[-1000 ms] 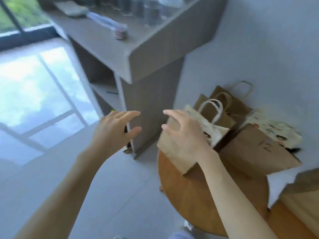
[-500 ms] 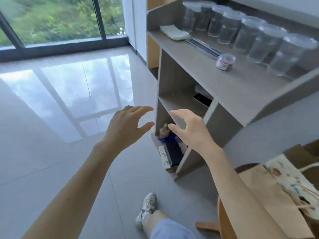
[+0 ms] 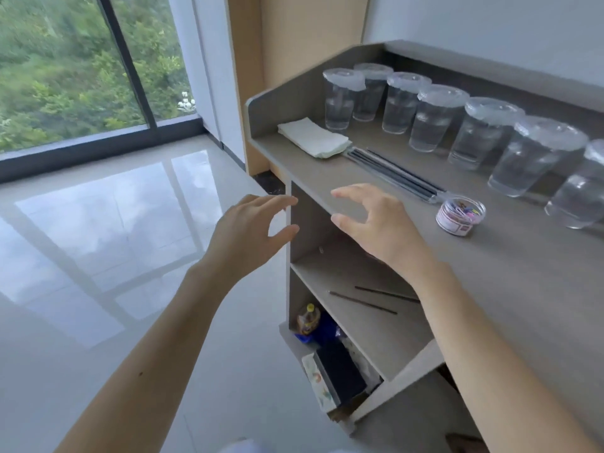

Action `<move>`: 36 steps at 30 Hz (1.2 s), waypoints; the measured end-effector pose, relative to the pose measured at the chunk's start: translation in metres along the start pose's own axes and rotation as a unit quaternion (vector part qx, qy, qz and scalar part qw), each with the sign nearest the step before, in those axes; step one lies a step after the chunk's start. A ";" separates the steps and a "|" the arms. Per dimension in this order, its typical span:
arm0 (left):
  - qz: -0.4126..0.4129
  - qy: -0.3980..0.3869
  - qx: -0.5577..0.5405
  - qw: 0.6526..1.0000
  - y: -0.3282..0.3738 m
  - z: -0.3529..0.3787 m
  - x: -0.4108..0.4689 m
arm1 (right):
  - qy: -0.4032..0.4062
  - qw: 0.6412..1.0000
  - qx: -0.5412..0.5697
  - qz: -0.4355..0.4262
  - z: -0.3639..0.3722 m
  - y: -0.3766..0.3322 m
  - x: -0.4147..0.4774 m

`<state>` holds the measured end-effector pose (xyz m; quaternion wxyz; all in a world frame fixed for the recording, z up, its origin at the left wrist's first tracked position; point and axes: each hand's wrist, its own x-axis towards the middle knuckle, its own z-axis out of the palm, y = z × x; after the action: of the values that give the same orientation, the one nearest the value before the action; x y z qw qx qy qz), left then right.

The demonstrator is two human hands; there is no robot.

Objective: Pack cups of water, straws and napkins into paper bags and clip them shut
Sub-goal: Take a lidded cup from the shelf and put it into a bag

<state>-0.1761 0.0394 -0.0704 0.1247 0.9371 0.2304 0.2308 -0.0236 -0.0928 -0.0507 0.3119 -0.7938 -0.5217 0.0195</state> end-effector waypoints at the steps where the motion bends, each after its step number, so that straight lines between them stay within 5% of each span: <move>1: 0.013 0.000 -0.010 1.000 -0.007 0.004 0.018 | 0.009 1.000 -0.011 0.008 -0.001 0.007 0.014; 15: 0.197 -0.039 -0.055 0.978 -0.076 0.044 0.273 | 0.150 0.976 -0.043 0.149 0.006 0.064 0.201; 36: 0.128 -0.027 -0.042 0.991 -0.129 0.037 0.384 | 0.133 0.973 -0.065 0.174 0.029 0.120 0.358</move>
<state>0.0962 0.3344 -0.0020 0.1392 0.9587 0.0957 0.2289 0.2273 0.1909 -0.0307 0.3182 -0.8865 -0.3293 -0.0665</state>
